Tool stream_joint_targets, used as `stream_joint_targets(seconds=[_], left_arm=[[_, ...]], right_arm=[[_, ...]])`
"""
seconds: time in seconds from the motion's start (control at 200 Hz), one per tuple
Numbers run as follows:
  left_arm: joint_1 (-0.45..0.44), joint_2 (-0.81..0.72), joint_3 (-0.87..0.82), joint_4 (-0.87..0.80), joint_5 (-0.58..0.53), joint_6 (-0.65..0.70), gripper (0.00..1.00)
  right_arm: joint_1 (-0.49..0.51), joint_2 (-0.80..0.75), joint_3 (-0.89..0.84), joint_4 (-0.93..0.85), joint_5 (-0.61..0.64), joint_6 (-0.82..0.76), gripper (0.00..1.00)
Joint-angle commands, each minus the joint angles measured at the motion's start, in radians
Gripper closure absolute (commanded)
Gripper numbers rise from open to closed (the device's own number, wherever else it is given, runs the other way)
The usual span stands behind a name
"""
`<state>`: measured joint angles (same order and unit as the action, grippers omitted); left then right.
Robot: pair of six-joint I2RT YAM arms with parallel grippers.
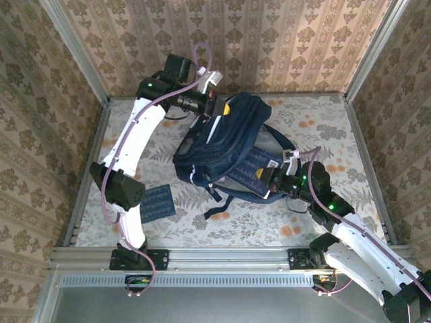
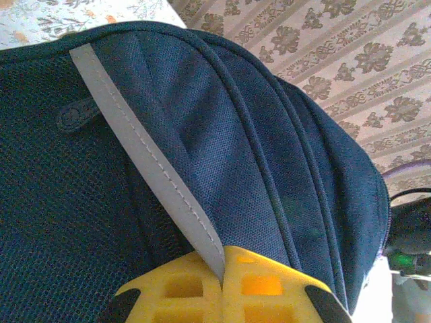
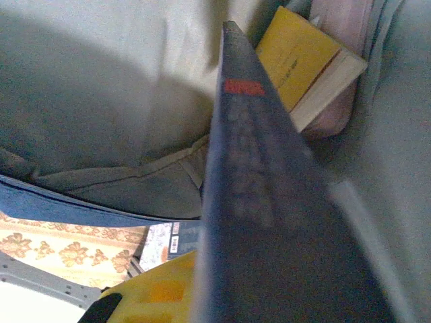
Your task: Pack the student bag
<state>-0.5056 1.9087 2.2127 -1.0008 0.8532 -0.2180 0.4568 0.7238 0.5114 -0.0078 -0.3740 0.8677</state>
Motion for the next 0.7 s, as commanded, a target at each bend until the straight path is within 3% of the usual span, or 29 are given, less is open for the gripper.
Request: stream_joint_targets(seconds=[0.0,0.325,0.505,0.625,0.695], left_arm=[[0.010,-0.080,0.011,0.194,0.162,-0.027,1.00],[0.010,-0.080,-0.006,0.287,0.204,-0.107,1.00],[0.009,-0.083,-0.029,0.326,0.224,-0.132,1.00],[0.009,-0.074,-0.032,0.360,0.243,-0.161,1.00],[0.011,-0.066,-0.031,0.372,0.247,-0.170,1.00]], right_arm=[[0.005,0.013,0.048,0.077,0.015,0.055,1.00],[0.024,0.388,0.179,0.225,0.105,0.146,1.00],[0.083,0.655,0.295,0.298,0.244,0.221,1.00],[0.118,0.805,0.331,0.402,0.359,0.277,0.88],[0.130,0.892,0.378,0.487,0.348,0.281,0.82]])
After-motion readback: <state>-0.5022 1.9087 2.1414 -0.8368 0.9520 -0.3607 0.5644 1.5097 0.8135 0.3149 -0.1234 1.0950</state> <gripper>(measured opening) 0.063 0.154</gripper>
